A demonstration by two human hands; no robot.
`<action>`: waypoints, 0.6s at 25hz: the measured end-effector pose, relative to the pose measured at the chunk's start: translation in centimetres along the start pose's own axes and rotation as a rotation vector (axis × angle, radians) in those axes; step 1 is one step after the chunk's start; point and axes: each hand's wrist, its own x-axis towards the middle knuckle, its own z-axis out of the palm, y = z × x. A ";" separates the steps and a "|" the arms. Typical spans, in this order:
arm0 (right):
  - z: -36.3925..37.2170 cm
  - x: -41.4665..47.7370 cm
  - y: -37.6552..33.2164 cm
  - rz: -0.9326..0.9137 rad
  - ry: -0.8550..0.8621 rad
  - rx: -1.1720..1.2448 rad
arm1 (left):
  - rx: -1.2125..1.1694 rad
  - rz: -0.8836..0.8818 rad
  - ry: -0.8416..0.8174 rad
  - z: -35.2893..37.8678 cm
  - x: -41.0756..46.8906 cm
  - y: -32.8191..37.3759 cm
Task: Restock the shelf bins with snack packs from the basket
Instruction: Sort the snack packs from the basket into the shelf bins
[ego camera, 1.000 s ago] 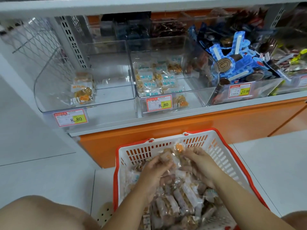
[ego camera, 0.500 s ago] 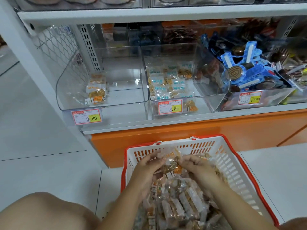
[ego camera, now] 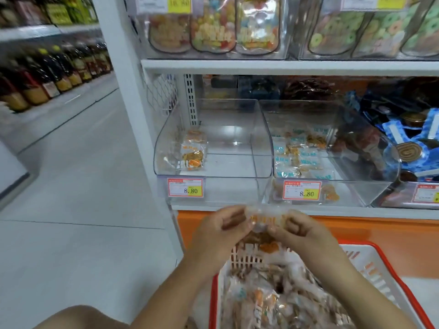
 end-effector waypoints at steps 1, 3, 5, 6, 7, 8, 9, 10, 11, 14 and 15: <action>0.8 1.7 -2.1 -0.063 0.020 -0.050 | 0.069 0.107 0.102 -1.9 0.5 1.7; 2.5 5.6 -5.5 -0.166 0.105 -0.136 | 0.278 0.315 0.405 -5.8 1.5 4.1; 4.7 10.5 -7.8 -0.218 0.168 -0.193 | 0.481 0.438 0.693 -9.4 2.8 4.4; 5.9 13.3 -8.4 -0.201 0.163 -0.243 | 0.537 0.412 0.763 -11.0 3.6 3.9; 7.1 15.9 -8.2 -0.152 0.126 -0.326 | 0.553 0.333 0.765 -12.1 4.4 3.3; 8.3 18.1 -7.5 -0.078 0.055 -0.409 | 0.528 0.240 0.722 -12.9 5.1 2.7; 9.2 20.4 -6.2 0.025 -0.005 -0.460 | 0.496 0.182 0.662 -13.3 5.9 2.0; 10.1 21.9 -5.2 0.146 -0.059 -0.449 | 0.468 0.180 0.607 -13.5 6.5 1.5; 10.9 23.3 -4.2 0.242 -0.098 -0.410 | 0.439 0.190 0.580 -13.7 6.9 1.2; 12.8 25.9 -3.6 0.358 -0.140 -0.367 | 0.368 0.187 0.571 -14.2 7.6 1.2; 13.3 26.3 -3.8 0.363 -0.129 -0.413 | 0.369 0.176 0.571 -14.3 7.6 1.3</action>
